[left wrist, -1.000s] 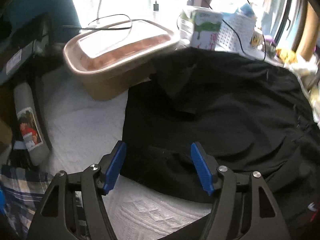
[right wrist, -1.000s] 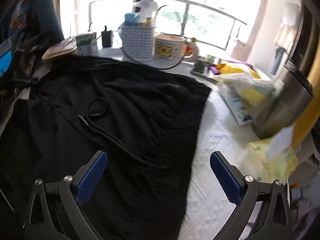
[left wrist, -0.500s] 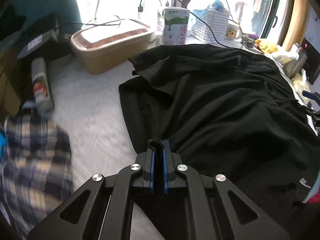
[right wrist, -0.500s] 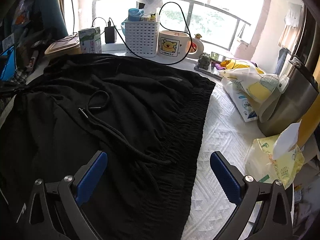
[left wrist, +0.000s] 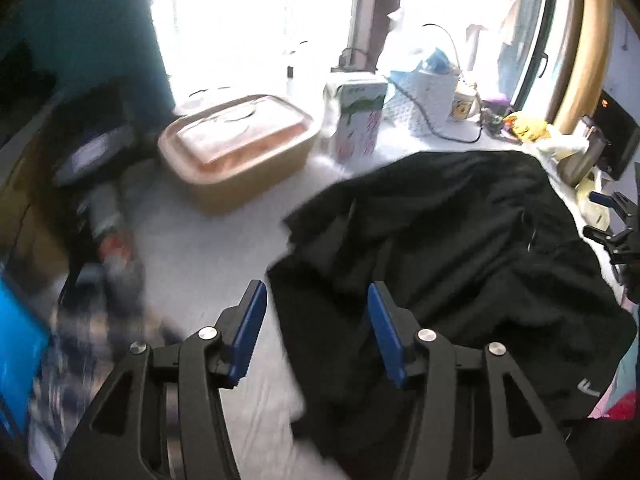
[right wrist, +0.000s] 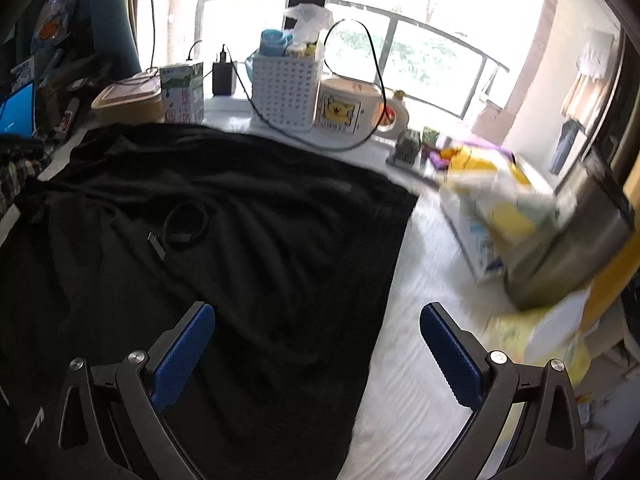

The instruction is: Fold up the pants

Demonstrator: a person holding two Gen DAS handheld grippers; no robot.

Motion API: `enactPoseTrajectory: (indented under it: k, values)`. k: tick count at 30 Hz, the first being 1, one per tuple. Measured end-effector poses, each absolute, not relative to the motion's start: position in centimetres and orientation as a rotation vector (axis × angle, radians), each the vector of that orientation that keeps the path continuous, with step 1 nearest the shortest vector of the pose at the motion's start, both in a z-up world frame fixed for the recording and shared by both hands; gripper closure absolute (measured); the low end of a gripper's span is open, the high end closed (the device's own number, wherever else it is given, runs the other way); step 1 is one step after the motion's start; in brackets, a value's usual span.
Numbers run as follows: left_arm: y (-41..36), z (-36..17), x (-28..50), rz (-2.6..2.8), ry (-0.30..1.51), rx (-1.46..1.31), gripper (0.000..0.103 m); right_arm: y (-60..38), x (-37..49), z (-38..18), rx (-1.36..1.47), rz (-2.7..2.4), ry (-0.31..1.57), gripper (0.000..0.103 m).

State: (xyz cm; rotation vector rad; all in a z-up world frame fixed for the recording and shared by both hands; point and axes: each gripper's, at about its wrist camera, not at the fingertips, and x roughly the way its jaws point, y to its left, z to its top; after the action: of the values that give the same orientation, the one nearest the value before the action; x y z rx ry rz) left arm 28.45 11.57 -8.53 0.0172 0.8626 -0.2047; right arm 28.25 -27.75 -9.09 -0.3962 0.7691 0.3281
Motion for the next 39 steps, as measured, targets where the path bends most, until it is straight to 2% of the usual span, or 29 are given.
enactPoseTrajectory:
  k: [8,10,11,14,19,25,26,28,29,30,39]
  values:
    - [9.7,-12.6,34.9,-0.231,0.99,0.058,0.051,-24.1,31.0,-8.2,-0.462,0.383,0.73,0.0]
    - [9.1,-13.0,34.9,-0.238,0.956,0.109,0.073,-23.6,31.3,-8.6,-0.475,0.397,0.734,0.0]
    - [8.9,-13.2,35.0,-0.23,0.955,0.14,0.09,-23.4,31.4,-8.8,-0.48,0.401,0.737,0.0]
    - [8.9,-13.1,35.8,-0.179,0.917,0.198,0.096,-23.0,32.2,-9.6,-0.486,0.408,0.75,0.0]
    - [9.2,-11.4,37.3,-0.032,0.795,0.286,0.097,-22.8,33.1,-10.1,-0.483,0.413,0.755,0.0]
    - [9.5,-10.1,39.3,-0.002,0.779,0.252,0.096,-22.6,33.6,-9.6,-0.476,0.412,0.739,0.0]
    - [9.3,-10.2,39.3,0.002,0.784,0.262,0.092,-22.6,33.5,-9.4,-0.474,0.41,0.733,0.0]
    - [8.7,-10.1,38.8,-0.011,0.787,0.256,0.069,-22.6,33.3,-9.2,-0.469,0.405,0.725,0.0]
    - [8.5,-10.0,38.5,-0.028,0.788,0.245,0.049,-22.6,33.1,-9.0,-0.465,0.403,0.721,0.0]
    - [8.4,-9.8,37.9,-0.05,0.786,0.23,0.041,-22.6,32.8,-8.9,-0.462,0.403,0.718,0.0]
    - [8.1,-8.5,28.0,-0.121,0.764,0.148,0.039,-24.9,27.7,-8.4,-0.449,0.364,0.703,0.0]
